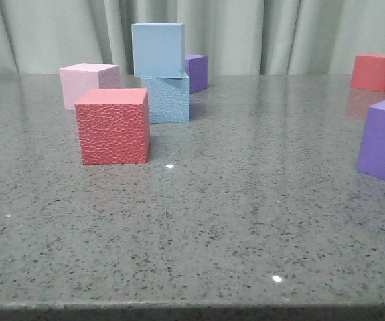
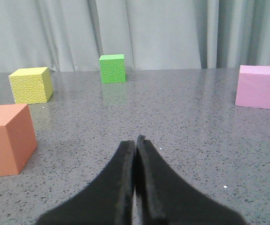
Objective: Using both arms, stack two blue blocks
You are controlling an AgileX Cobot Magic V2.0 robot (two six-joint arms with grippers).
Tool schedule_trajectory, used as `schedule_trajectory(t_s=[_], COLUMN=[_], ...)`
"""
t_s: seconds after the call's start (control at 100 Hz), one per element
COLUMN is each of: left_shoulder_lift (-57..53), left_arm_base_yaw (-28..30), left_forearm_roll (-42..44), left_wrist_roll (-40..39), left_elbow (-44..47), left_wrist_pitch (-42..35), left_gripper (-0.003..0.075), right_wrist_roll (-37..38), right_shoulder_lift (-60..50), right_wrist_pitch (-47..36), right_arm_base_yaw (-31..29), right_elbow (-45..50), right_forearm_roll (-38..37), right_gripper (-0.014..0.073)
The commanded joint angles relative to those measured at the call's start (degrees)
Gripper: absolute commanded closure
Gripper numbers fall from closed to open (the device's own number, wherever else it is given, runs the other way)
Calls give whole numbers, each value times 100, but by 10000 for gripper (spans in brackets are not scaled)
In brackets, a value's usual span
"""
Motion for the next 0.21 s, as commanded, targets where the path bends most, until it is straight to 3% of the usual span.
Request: schedule_trajectory(t_s=[0.0, 0.2], left_shoulder_lift=[-189, -189], left_arm_base_yaw=[17, 17], left_forearm_roll=[-34, -34], left_wrist_roll=[-34, -34], left_elbow=[13, 13], left_wrist_pitch=[-461, -461], left_gripper=[738, 739], right_wrist_roll=[-10, -10], right_shoulder_lift=[-123, -123], right_wrist_pitch=[-428, -428], right_arm_base_yaw=[-24, -24], right_elbow=[-101, -101], right_forearm_roll=[3, 3], right_gripper=[707, 707])
